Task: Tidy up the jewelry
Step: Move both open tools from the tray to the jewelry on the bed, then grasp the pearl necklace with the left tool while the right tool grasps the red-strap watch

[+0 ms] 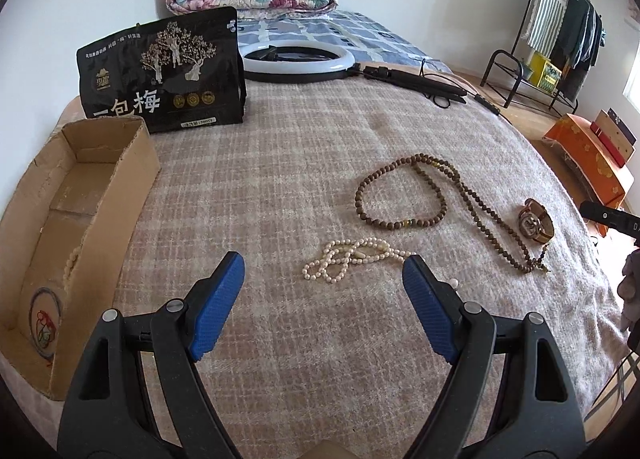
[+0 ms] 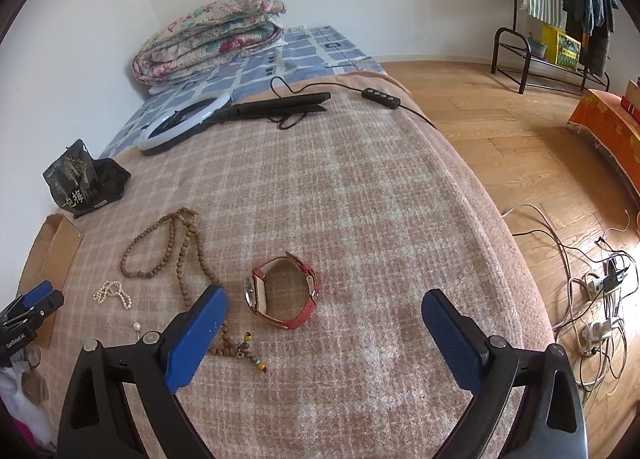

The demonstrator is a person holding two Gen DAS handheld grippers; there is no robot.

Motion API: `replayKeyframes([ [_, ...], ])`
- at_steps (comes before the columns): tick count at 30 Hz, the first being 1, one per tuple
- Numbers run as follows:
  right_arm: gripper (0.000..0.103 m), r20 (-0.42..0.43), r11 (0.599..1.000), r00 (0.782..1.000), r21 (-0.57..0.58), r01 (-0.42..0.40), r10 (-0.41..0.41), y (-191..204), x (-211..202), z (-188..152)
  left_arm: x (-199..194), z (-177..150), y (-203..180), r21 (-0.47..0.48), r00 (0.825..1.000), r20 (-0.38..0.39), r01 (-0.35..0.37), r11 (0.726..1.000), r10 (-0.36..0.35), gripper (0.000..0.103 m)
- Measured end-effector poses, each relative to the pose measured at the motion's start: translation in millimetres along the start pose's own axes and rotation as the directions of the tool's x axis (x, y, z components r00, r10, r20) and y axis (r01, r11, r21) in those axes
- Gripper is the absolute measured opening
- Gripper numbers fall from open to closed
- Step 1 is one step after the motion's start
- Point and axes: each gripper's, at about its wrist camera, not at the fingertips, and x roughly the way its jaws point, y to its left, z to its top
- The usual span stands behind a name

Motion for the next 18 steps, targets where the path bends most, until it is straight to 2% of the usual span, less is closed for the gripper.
replayKeyframes([
  [7, 0.092, -0.048, 0.999, 0.999, -0.054, 0.002, -0.005, 2.8, 20.6, -1.5, 30.3, -2.1, -11.3, 0.052, 1.0, -0.021, 0.014, 0.999, -0.013, 0.083],
  [13, 0.088, -0.054, 0.997, 0.998, -0.081, 0.011, -0.015, 5.3, 31.0, 0.7, 50.1, -3.7, -18.5, 0.087, 1.0, -0.027, 0.005, 0.996, -0.003, 0.083],
  [18, 0.087, -0.061, 0.996, 0.998, -0.093, 0.01, -0.016, 8.0, 39.3, 2.9, 62.2, -4.5, -15.1, 0.093, 0.999, -0.039, -0.005, 0.996, 0.009, 0.078],
])
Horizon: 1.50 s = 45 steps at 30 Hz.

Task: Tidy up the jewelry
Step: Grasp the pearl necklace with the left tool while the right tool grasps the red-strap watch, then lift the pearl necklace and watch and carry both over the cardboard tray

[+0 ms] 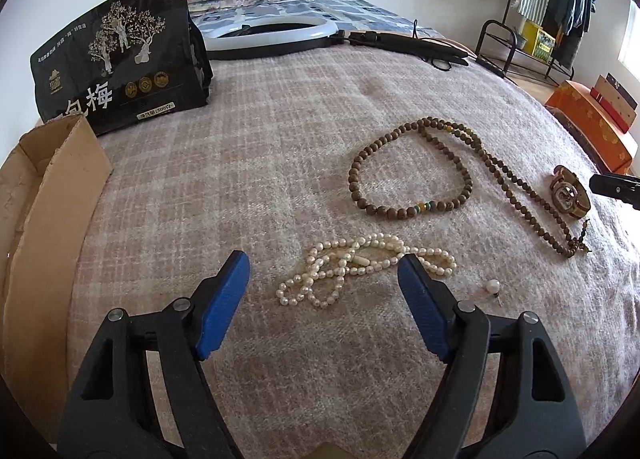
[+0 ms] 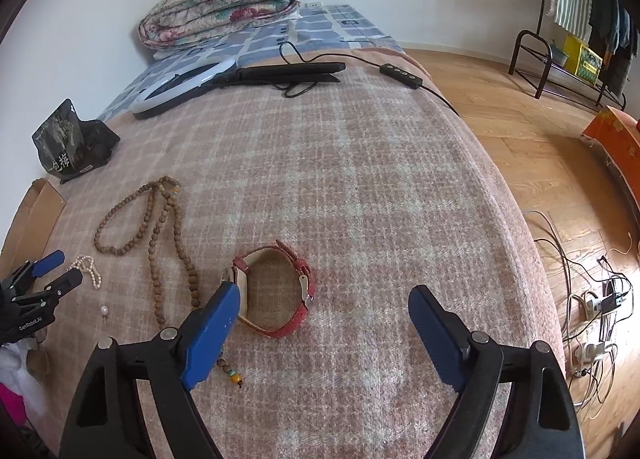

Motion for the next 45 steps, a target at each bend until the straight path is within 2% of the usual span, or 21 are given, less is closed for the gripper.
replayKeyframes([
  [6, 0.086, -0.013, 1.0, 1.0, -0.007, 0.003, -0.003, 2.0, 11.3, 2.3, 8.1, -1.5, 0.6, 0.012, 1.0, 0.0, -0.007, 1.0, 0.007, 0.077],
  [10, 0.086, -0.02, 1.0, 1.0, -0.014, -0.001, 0.0, 5.3, 17.6, 4.0, 10.0, -2.1, -1.1, 0.022, 1.0, 0.003, -0.008, 1.0, 0.008, 0.072],
  [23, 0.078, -0.064, 1.0, 0.998, -0.015, 0.006, -0.007, 7.0, 35.3, 4.8, 9.3, -2.4, -5.9, 0.051, 0.999, 0.008, 0.037, 0.998, -0.037, 0.033],
  [32, 0.071, -0.079, 1.0, 0.997, -0.004, 0.007, -0.007, 3.7, 39.2, 3.2, 8.0, -2.8, -8.1, 0.058, 0.999, 0.005, 0.053, 0.997, -0.053, 0.018],
  [35, 0.061, -0.074, 1.0, 0.997, 0.001, 0.005, -0.005, 1.7, 38.1, 3.0, 7.6, -2.7, -8.3, 0.055, 0.999, 0.002, 0.052, 0.997, -0.053, 0.01],
  [38, 0.046, -0.071, 1.0, 0.997, 0.016, -0.015, 0.016, -1.0, 37.0, 3.8, 6.8, -2.9, -8.0, 0.049, 0.999, 0.002, 0.053, 0.997, -0.053, 0.009],
  [39, 0.038, -0.071, 1.0, 0.997, 0.022, -0.021, 0.023, -1.5, 37.2, 4.1, 6.6, -2.8, -7.7, 0.045, 0.999, 0.002, 0.054, 0.998, -0.054, 0.009],
  [41, 0.033, -0.073, 0.999, 0.997, 0.029, -0.038, 0.04, -2.1, 37.1, 4.0, 5.8, -3.0, -7.0, 0.038, 0.998, 0.001, 0.056, 0.998, -0.056, 0.008],
  [45, 0.015, -0.071, 0.999, 0.997, -0.007, -0.033, 0.032, 5.4, 35.7, 3.2, 3.1, -3.8, -6.2, 0.029, 0.998, 0.0, 0.061, 0.998, -0.061, 0.008],
])
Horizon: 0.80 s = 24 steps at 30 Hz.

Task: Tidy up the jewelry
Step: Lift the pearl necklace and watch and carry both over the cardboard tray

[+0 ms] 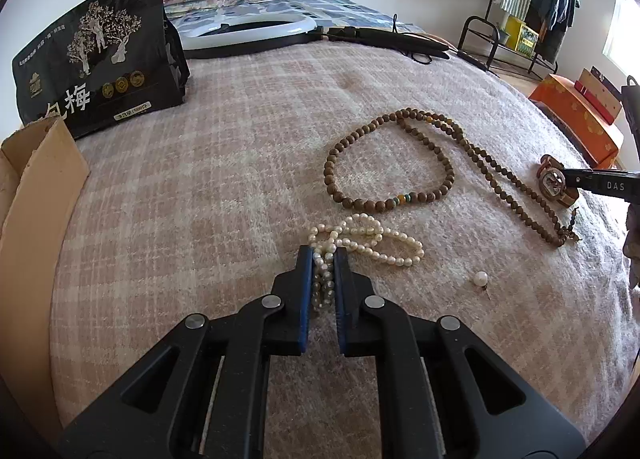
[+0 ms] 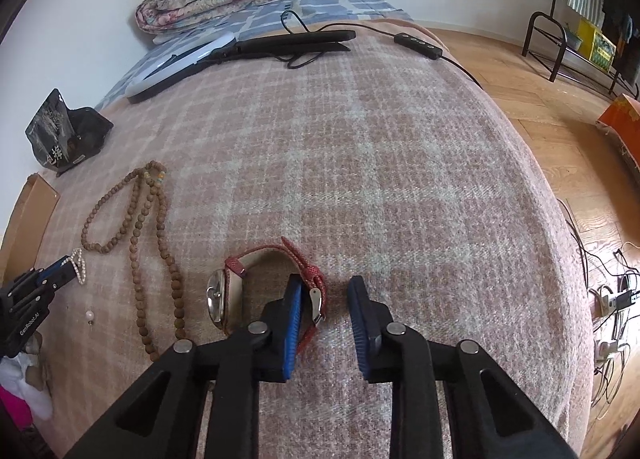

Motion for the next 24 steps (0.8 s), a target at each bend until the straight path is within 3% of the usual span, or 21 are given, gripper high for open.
replayKeyframes([
  [2, 0.009, 0.003, 1.0, 1.0, -0.015, 0.004, -0.004, 4.5, -1.7, -0.7, -2.1, -0.1, 0.2, -0.006, 1.0, 0.001, 0.002, 1.0, -0.002, 0.008],
  [14, 0.009, 0.056, 0.999, 0.998, -0.044, 0.027, -0.025, 10.8, -26.2, -1.5, -30.2, 2.4, -2.0, -0.016, 0.999, 0.039, 0.002, 1.0, -0.001, 0.005],
  [24, 0.008, 0.123, 0.999, 0.992, -0.047, 0.02, -0.014, 22.1, -64.7, -1.6, -76.3, 7.9, 2.2, -0.035, 0.995, 0.098, 0.007, 0.999, -0.004, 0.005],
])
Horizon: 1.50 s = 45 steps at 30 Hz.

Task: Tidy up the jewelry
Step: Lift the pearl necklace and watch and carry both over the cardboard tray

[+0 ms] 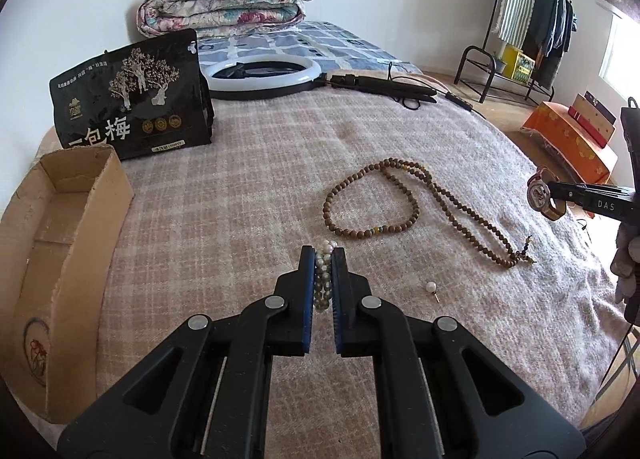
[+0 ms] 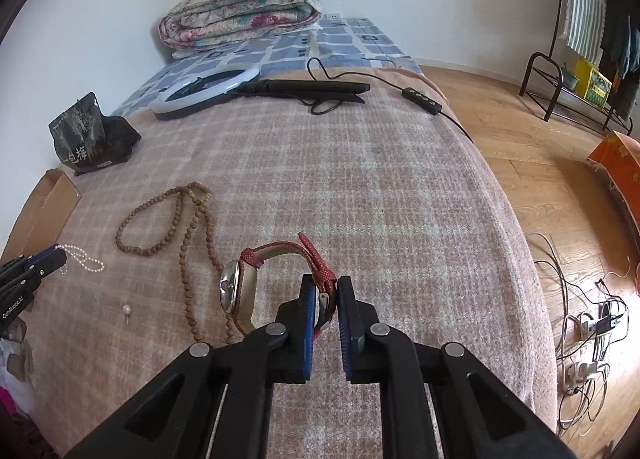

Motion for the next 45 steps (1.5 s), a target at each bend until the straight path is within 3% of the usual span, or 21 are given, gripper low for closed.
replayKeyframes([
  [14, 0.008, 0.077, 0.997, 0.995, -0.015, -0.069, 0.07, 50.5, -49.1, 7.5, -78.2, 9.3, 8.2, -0.021, 0.996, 0.091, 0.008, 1.0, -0.007, 0.005],
  [24, 0.008, 0.098, 0.99, 0.987, -0.065, -0.123, 0.129, 96.7, -66.2, 5.1, -123.2, -1.3, 19.8, -0.013, 0.991, 0.137, -0.009, 1.0, 0.01, 0.005],
  [45, 0.008, 0.074, 0.953, 0.964, -0.183, -0.24, 0.257, 211.5, -45.4, 28.5, -150.7, -1.4, 89.3, -0.071, 0.982, 0.168, -0.073, 0.995, 0.085, 0.005],
])
